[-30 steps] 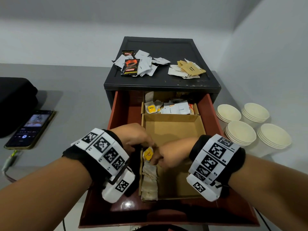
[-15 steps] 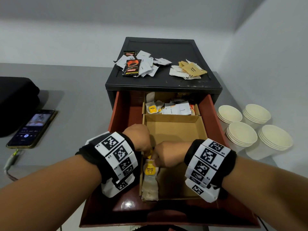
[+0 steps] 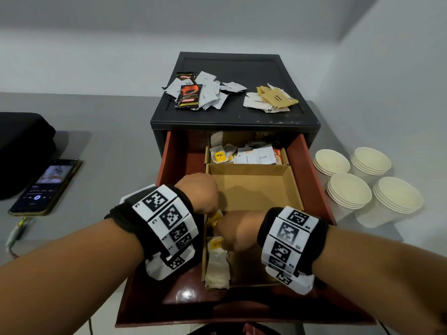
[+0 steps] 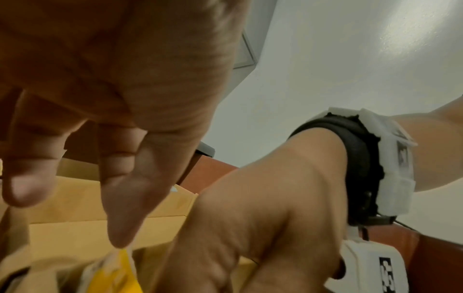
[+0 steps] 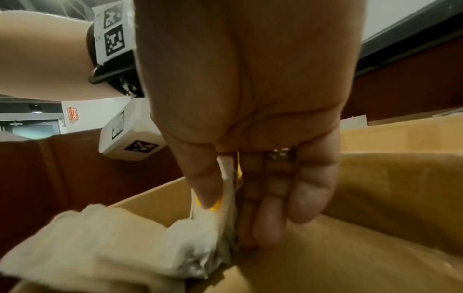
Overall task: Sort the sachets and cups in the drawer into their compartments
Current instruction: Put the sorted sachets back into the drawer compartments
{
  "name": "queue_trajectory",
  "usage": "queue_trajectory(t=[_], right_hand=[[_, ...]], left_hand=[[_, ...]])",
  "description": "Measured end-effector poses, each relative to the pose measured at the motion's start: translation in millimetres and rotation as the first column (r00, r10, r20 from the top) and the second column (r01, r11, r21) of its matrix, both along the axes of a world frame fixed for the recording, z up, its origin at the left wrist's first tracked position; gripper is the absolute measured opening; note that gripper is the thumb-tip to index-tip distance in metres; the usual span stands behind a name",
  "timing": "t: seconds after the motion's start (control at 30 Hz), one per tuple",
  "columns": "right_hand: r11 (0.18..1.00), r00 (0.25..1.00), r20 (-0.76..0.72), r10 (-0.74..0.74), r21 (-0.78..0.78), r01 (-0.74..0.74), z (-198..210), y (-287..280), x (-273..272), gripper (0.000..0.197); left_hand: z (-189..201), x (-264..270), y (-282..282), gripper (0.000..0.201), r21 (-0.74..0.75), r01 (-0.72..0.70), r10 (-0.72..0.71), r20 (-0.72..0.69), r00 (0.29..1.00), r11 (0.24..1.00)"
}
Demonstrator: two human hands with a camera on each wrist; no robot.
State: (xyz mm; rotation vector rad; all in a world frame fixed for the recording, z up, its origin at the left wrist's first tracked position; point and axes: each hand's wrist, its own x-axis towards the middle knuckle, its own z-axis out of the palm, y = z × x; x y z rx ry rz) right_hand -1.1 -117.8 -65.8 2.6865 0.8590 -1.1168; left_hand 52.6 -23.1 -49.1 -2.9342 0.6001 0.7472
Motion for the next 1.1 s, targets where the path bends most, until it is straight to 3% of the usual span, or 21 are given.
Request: queue_trajectory(t=[0.27,0.43,0.6,0.7,0.87,1.03,1.1], right_hand=[[0.986,0.986,0.159,-0.058,0.162,0.032,32,-13,-6,0.023],[0.978,0.999,0.011,0.046,0.205,-0.047,26,-14,-20,0.026],[0.987,0.989,0.068,0.133,0.084,-0.139,8,-2,-26,0.024],[0.992,0.991,0.099,0.086,0.088,-0.095,8,-1,-23,0.016],[0.987,0.987,0.049,0.15,0.057,-0.153,1,-3,-27,0.033],[0.978,0.982,0.045,0.185,0.083,-0.189,2,1,-22,0.019],[0.975,0.975,0.067,0.212,0.057,-0.216,2,1,-20,0.031]], left_hand=[[-7,-2,0,0.028,0.012,-0.019,0.02,-0.037,0.999,1.0],[-6,-3,-3,0.026,0.024,-0.006,0.007,-0.058,0.998,1.0],[-6,-5,-5,0.03,0.006,-0.01,0.011,-0.072,0.997,1.0],[-1,-8,-5,0.037,-0.008,0.004,-0.005,-0.084,0.996,1.0],[5,-12,-5,0.037,-0.056,0.019,-0.028,-0.156,0.987,0.998],[5,-14,-9,0.037,-0.058,0.046,-0.055,-0.152,0.987,0.997],[5,-13,-9,0.035,-0.05,0.059,-0.065,-0.14,0.988,0.997]])
